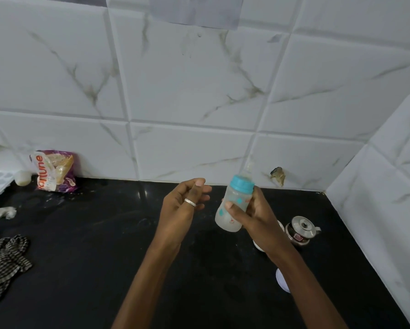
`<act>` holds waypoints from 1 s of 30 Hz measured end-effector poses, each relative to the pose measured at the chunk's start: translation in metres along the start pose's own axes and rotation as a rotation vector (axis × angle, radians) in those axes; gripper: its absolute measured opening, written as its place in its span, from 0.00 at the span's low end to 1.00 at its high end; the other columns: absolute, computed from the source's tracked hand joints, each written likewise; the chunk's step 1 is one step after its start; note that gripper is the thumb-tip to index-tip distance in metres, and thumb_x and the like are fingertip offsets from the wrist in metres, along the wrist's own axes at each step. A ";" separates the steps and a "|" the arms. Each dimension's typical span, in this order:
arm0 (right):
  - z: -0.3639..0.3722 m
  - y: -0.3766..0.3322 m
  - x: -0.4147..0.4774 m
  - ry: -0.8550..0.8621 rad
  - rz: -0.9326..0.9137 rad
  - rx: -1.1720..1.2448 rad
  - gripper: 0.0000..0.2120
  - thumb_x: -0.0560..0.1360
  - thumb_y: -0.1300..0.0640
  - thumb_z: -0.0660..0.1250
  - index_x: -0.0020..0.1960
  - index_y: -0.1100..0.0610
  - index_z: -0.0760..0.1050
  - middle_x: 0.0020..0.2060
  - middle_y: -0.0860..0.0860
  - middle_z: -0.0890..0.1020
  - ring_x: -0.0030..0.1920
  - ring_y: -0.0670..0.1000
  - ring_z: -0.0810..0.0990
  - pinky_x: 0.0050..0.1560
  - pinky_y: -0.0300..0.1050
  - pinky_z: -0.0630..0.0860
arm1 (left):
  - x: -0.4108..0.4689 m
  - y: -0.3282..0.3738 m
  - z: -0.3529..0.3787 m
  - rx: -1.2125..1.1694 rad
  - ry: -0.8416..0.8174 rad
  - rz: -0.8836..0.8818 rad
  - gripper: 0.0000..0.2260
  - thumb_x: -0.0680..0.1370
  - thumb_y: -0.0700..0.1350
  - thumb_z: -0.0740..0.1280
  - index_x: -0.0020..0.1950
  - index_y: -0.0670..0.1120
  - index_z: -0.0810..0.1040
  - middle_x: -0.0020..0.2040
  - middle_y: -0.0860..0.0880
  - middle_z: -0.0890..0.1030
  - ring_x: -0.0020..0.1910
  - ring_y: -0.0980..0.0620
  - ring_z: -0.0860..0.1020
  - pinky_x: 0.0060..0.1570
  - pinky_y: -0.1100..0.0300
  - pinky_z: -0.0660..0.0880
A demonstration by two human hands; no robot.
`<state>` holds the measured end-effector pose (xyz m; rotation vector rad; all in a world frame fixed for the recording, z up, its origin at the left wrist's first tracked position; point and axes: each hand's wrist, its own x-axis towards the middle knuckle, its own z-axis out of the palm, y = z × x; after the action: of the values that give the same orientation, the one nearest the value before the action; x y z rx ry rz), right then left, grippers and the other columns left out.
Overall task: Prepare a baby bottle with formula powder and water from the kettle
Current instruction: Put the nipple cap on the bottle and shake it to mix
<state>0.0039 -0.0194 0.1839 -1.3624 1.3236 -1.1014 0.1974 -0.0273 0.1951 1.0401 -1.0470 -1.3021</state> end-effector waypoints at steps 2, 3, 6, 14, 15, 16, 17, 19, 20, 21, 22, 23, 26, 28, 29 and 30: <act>0.004 0.004 -0.001 0.013 -0.011 -0.058 0.25 0.75 0.49 0.75 0.69 0.47 0.71 0.58 0.45 0.83 0.61 0.48 0.83 0.63 0.54 0.81 | 0.001 -0.004 -0.003 0.042 -0.044 0.010 0.15 0.78 0.56 0.67 0.60 0.51 0.83 0.54 0.54 0.88 0.53 0.56 0.85 0.52 0.62 0.81; 0.008 0.006 0.000 0.019 -0.011 -0.090 0.25 0.75 0.47 0.75 0.68 0.47 0.71 0.57 0.43 0.83 0.60 0.46 0.83 0.62 0.52 0.81 | 0.002 -0.007 -0.006 0.059 -0.071 0.010 0.14 0.78 0.56 0.67 0.60 0.52 0.83 0.55 0.55 0.87 0.54 0.58 0.85 0.52 0.64 0.80; 0.017 0.013 -0.003 0.025 0.011 -0.164 0.25 0.76 0.48 0.75 0.69 0.44 0.69 0.55 0.38 0.82 0.58 0.39 0.82 0.57 0.44 0.81 | 0.005 -0.018 -0.012 0.107 -0.166 -0.008 0.14 0.78 0.54 0.68 0.63 0.54 0.81 0.57 0.61 0.86 0.58 0.63 0.83 0.53 0.70 0.78; 0.031 0.028 -0.016 0.053 0.092 -0.269 0.28 0.76 0.45 0.74 0.70 0.42 0.64 0.59 0.37 0.78 0.58 0.32 0.79 0.50 0.29 0.79 | 0.008 -0.053 -0.023 0.211 -0.402 -0.105 0.19 0.82 0.49 0.68 0.73 0.54 0.75 0.66 0.57 0.81 0.67 0.58 0.79 0.68 0.51 0.77; 0.032 0.032 -0.018 0.052 0.104 -0.280 0.28 0.76 0.45 0.74 0.70 0.41 0.64 0.59 0.37 0.78 0.58 0.31 0.78 0.49 0.29 0.78 | 0.008 -0.057 -0.024 0.215 -0.418 -0.113 0.19 0.82 0.49 0.68 0.74 0.54 0.74 0.67 0.56 0.81 0.68 0.57 0.78 0.69 0.49 0.76; 0.032 0.034 -0.019 0.050 0.112 -0.294 0.28 0.76 0.45 0.74 0.70 0.40 0.63 0.59 0.36 0.78 0.58 0.31 0.78 0.49 0.28 0.78 | 0.008 -0.061 -0.024 0.219 -0.427 -0.118 0.20 0.82 0.49 0.69 0.74 0.55 0.74 0.68 0.56 0.80 0.69 0.57 0.78 0.70 0.48 0.76; 0.033 0.038 -0.020 0.044 0.122 -0.306 0.28 0.76 0.45 0.74 0.70 0.40 0.63 0.60 0.37 0.78 0.59 0.31 0.77 0.50 0.28 0.78 | 0.009 -0.066 -0.024 0.224 -0.433 -0.122 0.20 0.82 0.49 0.69 0.74 0.55 0.74 0.68 0.56 0.80 0.69 0.57 0.77 0.70 0.47 0.75; 0.034 0.046 -0.021 0.040 0.139 -0.311 0.28 0.76 0.47 0.75 0.71 0.41 0.64 0.62 0.38 0.78 0.61 0.34 0.78 0.54 0.32 0.79 | 0.009 -0.075 -0.023 0.226 -0.434 -0.124 0.20 0.82 0.48 0.69 0.73 0.56 0.74 0.68 0.55 0.81 0.68 0.57 0.78 0.69 0.47 0.76; 0.034 0.050 -0.021 0.044 0.145 -0.306 0.28 0.76 0.48 0.75 0.71 0.42 0.64 0.62 0.39 0.78 0.61 0.36 0.79 0.55 0.34 0.79 | 0.010 -0.080 -0.023 0.223 -0.429 -0.127 0.20 0.81 0.48 0.70 0.73 0.55 0.74 0.67 0.55 0.81 0.67 0.58 0.79 0.69 0.48 0.76; 0.034 0.054 -0.022 0.047 0.152 -0.300 0.28 0.76 0.48 0.75 0.71 0.42 0.65 0.63 0.40 0.79 0.61 0.37 0.79 0.56 0.35 0.79 | 0.009 -0.086 -0.023 0.221 -0.424 -0.132 0.20 0.81 0.47 0.70 0.74 0.54 0.74 0.66 0.55 0.82 0.66 0.58 0.80 0.68 0.48 0.77; 0.034 0.059 -0.022 0.047 0.159 -0.297 0.28 0.76 0.48 0.76 0.71 0.42 0.66 0.62 0.39 0.79 0.61 0.37 0.79 0.55 0.34 0.79 | 0.009 -0.091 -0.023 0.223 -0.420 -0.138 0.21 0.81 0.47 0.71 0.73 0.54 0.75 0.65 0.55 0.83 0.65 0.58 0.80 0.68 0.49 0.77; 0.034 0.065 -0.023 0.041 0.163 -0.300 0.28 0.75 0.47 0.76 0.70 0.42 0.66 0.62 0.39 0.79 0.60 0.36 0.79 0.54 0.32 0.78 | 0.008 -0.097 -0.023 0.228 -0.417 -0.144 0.21 0.80 0.48 0.72 0.73 0.54 0.75 0.64 0.56 0.83 0.65 0.58 0.81 0.67 0.49 0.77; 0.033 0.083 -0.024 0.009 0.175 -0.316 0.29 0.74 0.44 0.76 0.71 0.41 0.67 0.61 0.38 0.80 0.61 0.36 0.79 0.54 0.30 0.77 | 0.005 -0.116 -0.023 0.270 -0.408 -0.147 0.22 0.78 0.48 0.74 0.72 0.55 0.76 0.63 0.58 0.84 0.63 0.59 0.82 0.65 0.53 0.78; 0.030 0.096 -0.022 -0.022 0.197 -0.338 0.26 0.75 0.44 0.76 0.67 0.34 0.67 0.59 0.32 0.79 0.60 0.33 0.78 0.53 0.27 0.76 | 0.005 -0.129 -0.021 0.319 -0.382 -0.146 0.23 0.77 0.49 0.76 0.71 0.56 0.77 0.63 0.59 0.84 0.62 0.61 0.81 0.65 0.55 0.78; 0.027 0.103 -0.020 -0.038 0.204 -0.350 0.26 0.75 0.46 0.76 0.65 0.31 0.66 0.57 0.27 0.78 0.60 0.31 0.77 0.52 0.25 0.75 | 0.005 -0.136 -0.019 0.345 -0.366 -0.142 0.24 0.76 0.49 0.77 0.71 0.56 0.77 0.63 0.60 0.83 0.62 0.62 0.81 0.64 0.57 0.78; 0.025 0.110 -0.016 -0.053 0.210 -0.364 0.27 0.75 0.49 0.76 0.63 0.29 0.66 0.56 0.24 0.78 0.59 0.28 0.77 0.51 0.24 0.74 | 0.006 -0.142 -0.017 0.372 -0.348 -0.136 0.24 0.76 0.48 0.77 0.71 0.57 0.77 0.63 0.60 0.83 0.62 0.63 0.81 0.63 0.59 0.78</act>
<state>0.0075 -0.0035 0.0711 -1.4585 1.6419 -0.7000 0.1825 -0.0337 0.0531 1.2015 -1.5477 -1.4663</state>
